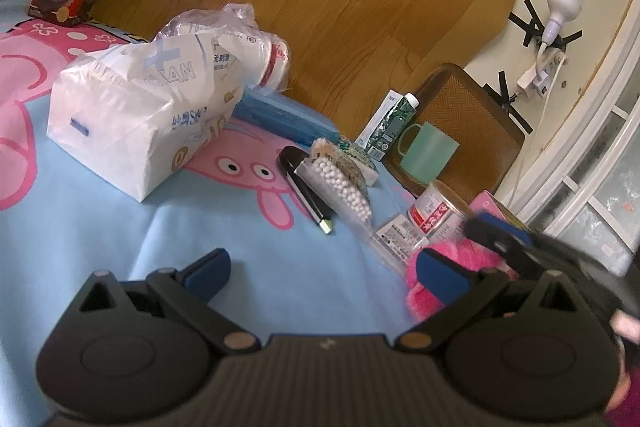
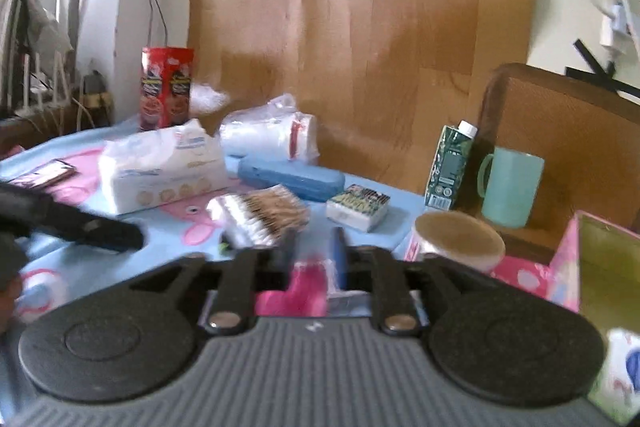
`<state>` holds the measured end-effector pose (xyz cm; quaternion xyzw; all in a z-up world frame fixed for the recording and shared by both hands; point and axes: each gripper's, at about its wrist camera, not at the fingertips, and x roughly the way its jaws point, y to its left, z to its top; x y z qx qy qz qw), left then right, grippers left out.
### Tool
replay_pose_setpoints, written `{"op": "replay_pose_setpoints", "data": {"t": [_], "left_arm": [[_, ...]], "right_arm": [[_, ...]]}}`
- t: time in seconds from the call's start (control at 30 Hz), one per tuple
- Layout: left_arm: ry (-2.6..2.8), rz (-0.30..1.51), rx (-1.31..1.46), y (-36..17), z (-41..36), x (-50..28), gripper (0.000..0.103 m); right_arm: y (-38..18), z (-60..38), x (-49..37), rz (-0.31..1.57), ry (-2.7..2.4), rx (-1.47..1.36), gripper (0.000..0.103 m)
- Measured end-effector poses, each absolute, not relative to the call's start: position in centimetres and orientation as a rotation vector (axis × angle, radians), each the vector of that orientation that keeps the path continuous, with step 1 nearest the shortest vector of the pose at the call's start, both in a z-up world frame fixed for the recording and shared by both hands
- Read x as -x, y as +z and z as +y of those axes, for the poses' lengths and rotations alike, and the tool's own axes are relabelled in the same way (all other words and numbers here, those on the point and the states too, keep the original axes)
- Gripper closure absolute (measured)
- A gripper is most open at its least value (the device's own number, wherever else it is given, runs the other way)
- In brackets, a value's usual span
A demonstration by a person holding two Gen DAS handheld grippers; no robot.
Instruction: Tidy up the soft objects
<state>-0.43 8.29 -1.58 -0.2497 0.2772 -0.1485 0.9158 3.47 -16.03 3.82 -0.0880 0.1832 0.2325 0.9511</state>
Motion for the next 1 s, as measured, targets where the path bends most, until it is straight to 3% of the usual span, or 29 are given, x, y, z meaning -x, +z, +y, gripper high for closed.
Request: {"op": "replay_pose_setpoints", "data": {"t": [0.1,0.17,0.23,0.53,0.67,0.87,0.93,0.97,1.0], "left_arm": [[-0.309,0.564,0.525,-1.6,8.5,0.4,0.001],[-0.315,0.562,0.537,-1.7,8.7,0.4,0.001],[-0.328,0.561,0.55,-1.8,9.0,0.4,0.001],[-0.386,0.589,0.556,-1.6,8.4,0.0,0.001],[-0.518,0.642,0.612,-1.2,5.9,-0.4,0.001],[-0.631,0.72,0.485,-0.8,-0.7,-2.5,0.001],[-0.629,0.754,0.438,-1.5,-2.6,-3.2,0.009],[-0.622,0.74,0.417,-1.3,-3.3,-3.0,0.012],[-0.638,0.752,0.411,-1.0,-3.9,-3.0,0.013]], "right_arm": [[3.4,-15.0,-7.1,0.415,0.501,0.178,0.034],[2.6,-14.3,-9.4,0.502,0.516,0.171,0.027],[2.1,-14.4,-10.6,0.569,0.504,0.121,0.028],[2.9,-20.8,-2.9,0.497,0.496,-0.12,0.026],[2.1,-21.1,-0.2,0.517,0.521,-0.059,0.023],[-0.3,-18.8,0.5,0.6,0.52,0.101,0.016],[-0.7,-17.6,0.1,0.587,0.519,0.146,0.026],[-0.6,-17.2,0.1,0.578,0.541,0.148,0.043],[-0.6,-16.9,0.2,0.572,0.546,0.144,0.043]]}}
